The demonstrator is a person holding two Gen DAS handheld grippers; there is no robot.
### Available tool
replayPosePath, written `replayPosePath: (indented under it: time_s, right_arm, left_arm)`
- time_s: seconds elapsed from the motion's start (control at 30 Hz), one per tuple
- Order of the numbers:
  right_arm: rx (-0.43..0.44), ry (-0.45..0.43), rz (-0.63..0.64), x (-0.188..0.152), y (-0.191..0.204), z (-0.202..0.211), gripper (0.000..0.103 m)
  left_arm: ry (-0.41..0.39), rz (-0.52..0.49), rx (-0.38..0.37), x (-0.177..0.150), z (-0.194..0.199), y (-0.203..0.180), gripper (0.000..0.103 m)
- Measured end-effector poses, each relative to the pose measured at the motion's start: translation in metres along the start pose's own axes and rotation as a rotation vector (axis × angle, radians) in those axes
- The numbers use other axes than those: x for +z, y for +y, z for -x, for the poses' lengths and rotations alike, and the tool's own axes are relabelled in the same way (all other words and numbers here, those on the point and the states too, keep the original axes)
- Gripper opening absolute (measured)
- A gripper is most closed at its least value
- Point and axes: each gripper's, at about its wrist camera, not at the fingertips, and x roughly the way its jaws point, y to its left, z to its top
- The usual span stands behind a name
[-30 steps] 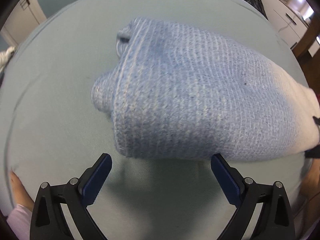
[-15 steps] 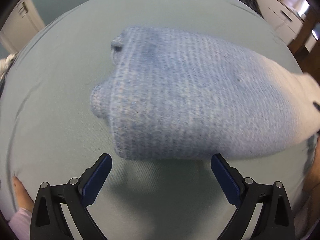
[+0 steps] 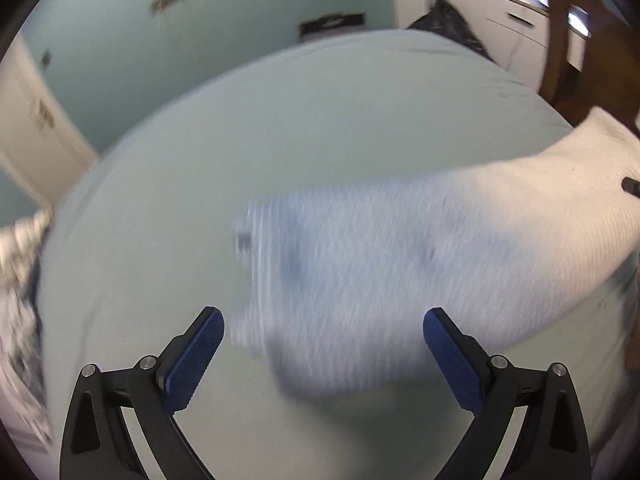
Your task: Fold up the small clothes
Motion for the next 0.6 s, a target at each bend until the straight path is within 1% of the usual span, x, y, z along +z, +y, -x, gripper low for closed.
replayPosePath:
  time_s: [0.03, 0.1, 0.13, 0.17, 0.2, 0.23, 0.3, 0.33, 0.37, 0.4, 0.43, 0.47, 0.53, 0.6]
  right_arm:
    - [-0.021, -0.016, 0.012, -0.002, 0.001, 0.003, 0.045]
    - [-0.056, -0.042, 0.029, -0.012, -0.022, 0.003, 0.045]
    - [-0.069, -0.058, 0.044, -0.013, -0.023, 0.004, 0.045]
    - [-0.075, -0.072, 0.057, -0.013, -0.025, 0.008, 0.045]
    - [-0.077, -0.083, 0.068, -0.012, -0.023, 0.011, 0.044]
    - [-0.078, -0.095, 0.076, -0.012, -0.021, 0.014, 0.045]
    - [-0.083, -0.115, 0.097, -0.013, -0.014, 0.015, 0.045]
    - [-0.09, -0.114, 0.104, -0.011, -0.024, 0.023, 0.045]
    - [-0.098, -0.111, 0.102, -0.009, -0.024, 0.024, 0.045]
    - [-0.099, -0.106, 0.102, -0.009, -0.021, 0.021, 0.045]
    - [-0.102, -0.099, 0.113, -0.009, -0.022, 0.022, 0.045]
    - [-0.108, -0.088, 0.141, -0.011, -0.019, 0.018, 0.045]
    - [-0.132, -0.085, 0.19, -0.014, -0.011, 0.012, 0.045]
    - [-0.129, -0.104, 0.208, -0.009, -0.009, 0.02, 0.045]
  left_arm:
    - [-0.017, -0.064, 0.008, 0.017, 0.002, -0.027, 0.101]
    - [-0.037, -0.126, 0.021, 0.038, -0.002, -0.065, 0.101]
    - [-0.043, -0.153, 0.02, 0.044, -0.007, -0.085, 0.101]
    - [-0.04, -0.18, -0.004, 0.051, -0.015, -0.109, 0.101]
    - [-0.041, -0.197, -0.023, 0.055, -0.022, -0.126, 0.101]
    - [-0.049, -0.209, -0.024, 0.056, -0.028, -0.141, 0.101]
    - [-0.053, -0.221, 0.008, 0.05, -0.045, -0.166, 0.101]
    - [-0.047, -0.227, 0.023, 0.046, -0.054, -0.173, 0.102]
    - [-0.016, -0.234, 0.012, 0.04, -0.067, -0.18, 0.102]
    - [0.014, -0.223, -0.012, 0.036, -0.076, -0.18, 0.102]
    - [0.035, -0.19, -0.047, 0.035, -0.085, -0.176, 0.103]
    - [0.026, -0.15, -0.085, 0.035, -0.088, -0.17, 0.103]
    - [0.019, -0.156, -0.104, 0.037, -0.086, -0.166, 0.103]
    - [0.029, -0.155, -0.111, 0.035, -0.079, -0.162, 0.103]
